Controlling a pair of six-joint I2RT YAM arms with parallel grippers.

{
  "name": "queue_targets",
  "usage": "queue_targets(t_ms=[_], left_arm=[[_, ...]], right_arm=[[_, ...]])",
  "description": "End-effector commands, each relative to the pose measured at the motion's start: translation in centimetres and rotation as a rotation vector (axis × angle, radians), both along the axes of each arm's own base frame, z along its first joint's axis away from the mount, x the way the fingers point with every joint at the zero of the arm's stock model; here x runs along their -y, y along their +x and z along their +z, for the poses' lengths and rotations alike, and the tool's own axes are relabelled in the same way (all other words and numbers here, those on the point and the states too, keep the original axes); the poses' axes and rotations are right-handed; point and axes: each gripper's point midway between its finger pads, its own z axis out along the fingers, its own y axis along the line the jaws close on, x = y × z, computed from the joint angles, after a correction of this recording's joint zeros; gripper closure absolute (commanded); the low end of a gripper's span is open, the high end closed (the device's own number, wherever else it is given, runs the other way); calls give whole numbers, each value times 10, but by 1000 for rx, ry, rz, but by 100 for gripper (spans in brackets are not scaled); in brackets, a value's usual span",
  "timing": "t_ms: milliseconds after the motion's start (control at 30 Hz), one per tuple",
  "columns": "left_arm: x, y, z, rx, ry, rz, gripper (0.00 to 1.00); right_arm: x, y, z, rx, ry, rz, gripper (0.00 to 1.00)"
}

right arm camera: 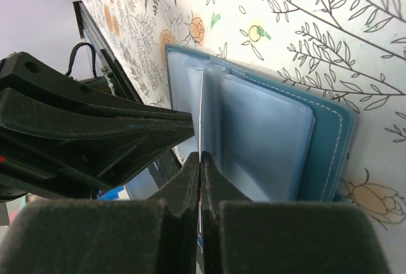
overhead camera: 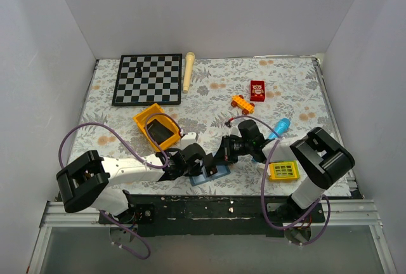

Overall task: Put the credit cards into the card holder
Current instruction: Insert the credit card into the card holder.

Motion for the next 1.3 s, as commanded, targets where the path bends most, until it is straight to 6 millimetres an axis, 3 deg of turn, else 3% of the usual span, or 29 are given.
queue_targets(t_ms=[0,567,733,1000,1100,1267], left_arm=[[-37,-15,-22,-46,151,7,100],[-34,-7,-11,-20,154,18,100],[-30,-2,13,23,117,21,100],[-35,4,53,83,64,47,84],[-42,-2,47,74,66,50,83],[-58,-17,19,-7,111,68,86]], right_arm=[[-10,-7,8,-19,99,39,99],[-10,-15,1,-39,136,60,99],[-9,-14,-8,-52,122,52,99],[-9,-14,-17,-66,106,41,99],[-9,-14,-18,-68,105,37,99],[-9,-15,-16,-65,108,39,99]])
